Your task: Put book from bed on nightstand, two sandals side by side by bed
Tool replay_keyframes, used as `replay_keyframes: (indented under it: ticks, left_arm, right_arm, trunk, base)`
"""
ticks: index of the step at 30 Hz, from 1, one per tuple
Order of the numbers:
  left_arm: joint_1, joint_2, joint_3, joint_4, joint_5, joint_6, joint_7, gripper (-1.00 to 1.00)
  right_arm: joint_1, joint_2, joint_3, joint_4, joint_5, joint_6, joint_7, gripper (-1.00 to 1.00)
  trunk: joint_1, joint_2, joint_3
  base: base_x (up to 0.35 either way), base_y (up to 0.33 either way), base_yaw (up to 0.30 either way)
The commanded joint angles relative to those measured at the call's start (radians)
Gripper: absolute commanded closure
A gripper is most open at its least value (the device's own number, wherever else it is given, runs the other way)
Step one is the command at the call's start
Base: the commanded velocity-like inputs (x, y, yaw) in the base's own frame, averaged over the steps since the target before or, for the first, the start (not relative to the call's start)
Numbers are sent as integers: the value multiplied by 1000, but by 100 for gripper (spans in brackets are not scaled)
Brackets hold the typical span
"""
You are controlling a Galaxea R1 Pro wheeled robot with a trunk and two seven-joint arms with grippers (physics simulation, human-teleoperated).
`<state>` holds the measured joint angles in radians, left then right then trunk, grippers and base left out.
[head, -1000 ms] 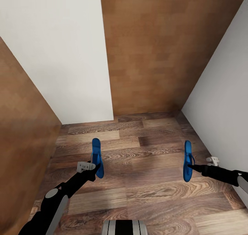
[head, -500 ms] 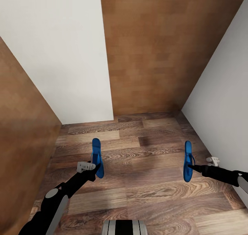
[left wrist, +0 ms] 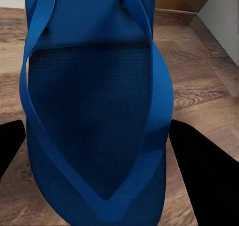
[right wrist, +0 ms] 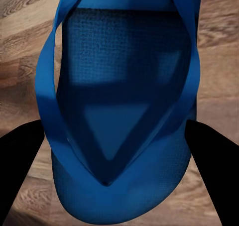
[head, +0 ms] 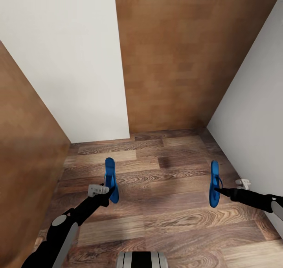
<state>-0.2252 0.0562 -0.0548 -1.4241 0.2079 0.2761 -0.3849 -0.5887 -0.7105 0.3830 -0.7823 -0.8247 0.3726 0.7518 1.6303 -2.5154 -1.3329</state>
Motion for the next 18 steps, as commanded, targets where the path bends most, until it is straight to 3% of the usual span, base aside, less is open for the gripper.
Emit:
replay_keyframes:
  ticks: [1,15,17,18]
  left_arm:
    - [0,1,0,-1,10,9,0,100]
    - [0,-2,-2,20,10,8,1,100]
    - [0,-3,-2,32,9,8,1,100]
    - [0,-4,-2,36,9,8,2,100]
  right_arm:
    - [-1,-1,4,0,-10,8,0,100]
    - [-1,9,5,0,-9,5,-7,100]
    - [-1,56,5,0,-6,4,-10,100]
    - [-1,116,5,1,4,3,-13,100]
  trunk:
    - [-1,0,3]
    - [-7,3,57]
    - [-8,4,65]
    - [-8,4,69]
  base:
    - [0,0,0]
    - [0,0,0]
    - [0,0,0]
    - [0,0,0]
